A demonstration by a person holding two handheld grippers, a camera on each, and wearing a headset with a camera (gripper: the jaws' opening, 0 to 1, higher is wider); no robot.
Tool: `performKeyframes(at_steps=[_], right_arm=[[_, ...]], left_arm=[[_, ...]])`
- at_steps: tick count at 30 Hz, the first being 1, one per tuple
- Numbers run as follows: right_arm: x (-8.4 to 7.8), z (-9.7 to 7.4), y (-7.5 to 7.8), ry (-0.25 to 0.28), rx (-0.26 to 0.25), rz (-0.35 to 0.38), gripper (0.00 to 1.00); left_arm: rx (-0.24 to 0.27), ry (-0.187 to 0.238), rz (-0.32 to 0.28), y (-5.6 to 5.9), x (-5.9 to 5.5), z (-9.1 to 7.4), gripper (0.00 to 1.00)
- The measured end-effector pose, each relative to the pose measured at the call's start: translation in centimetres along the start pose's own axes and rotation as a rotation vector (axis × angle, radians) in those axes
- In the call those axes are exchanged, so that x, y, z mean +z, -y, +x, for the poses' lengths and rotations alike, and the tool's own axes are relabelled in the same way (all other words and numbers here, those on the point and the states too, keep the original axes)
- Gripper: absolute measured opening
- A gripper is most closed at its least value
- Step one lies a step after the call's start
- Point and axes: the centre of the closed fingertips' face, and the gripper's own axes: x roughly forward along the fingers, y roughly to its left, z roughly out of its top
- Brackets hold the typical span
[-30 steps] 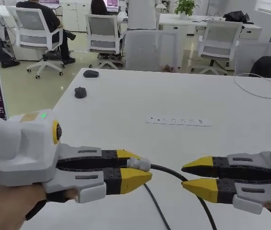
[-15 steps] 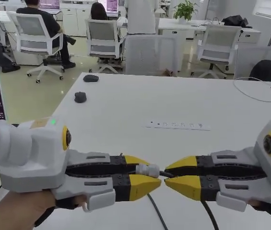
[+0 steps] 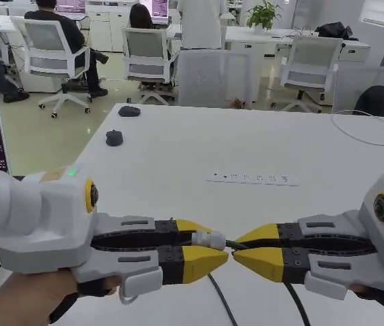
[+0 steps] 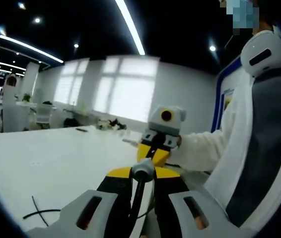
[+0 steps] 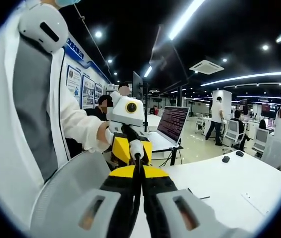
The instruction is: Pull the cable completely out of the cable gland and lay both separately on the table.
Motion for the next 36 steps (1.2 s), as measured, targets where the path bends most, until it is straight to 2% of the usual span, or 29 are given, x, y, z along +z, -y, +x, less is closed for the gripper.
performKeyframes(at_steps=[9, 13, 18, 29, 36], right_arm=[[-2.1, -0.9, 0.6, -0.014, -0.029, 0.048, 0.02], [-3.3, -1.0, 0.6, -0.040, -0.027, 0.062, 0.02], [-4.4, -1.5, 0.6, -0.064, -0.036, 0.079, 0.02], [-8.2, -3.3, 1.6, -0.131, -0.096, 0.143, 0.02], [-8.6, -3.5, 1.8, -0.131, -0.111, 0.162, 0.03]], left_arm=[[0.027, -0.001, -0.002, -0.5, -0.2, -0.8, 0.16], [0.032, -0.018, 0.006, -0.6, -0.6, -0.8, 0.16], [0.042, -0.015, -0.001, -0.9, -0.8, -1.1, 0.16], [0.071, -0.003, -0.016, -1.5, -0.9, -1.7, 0.16], [0.076, -0.017, -0.003, -1.6, -1.1, -1.2, 0.16]])
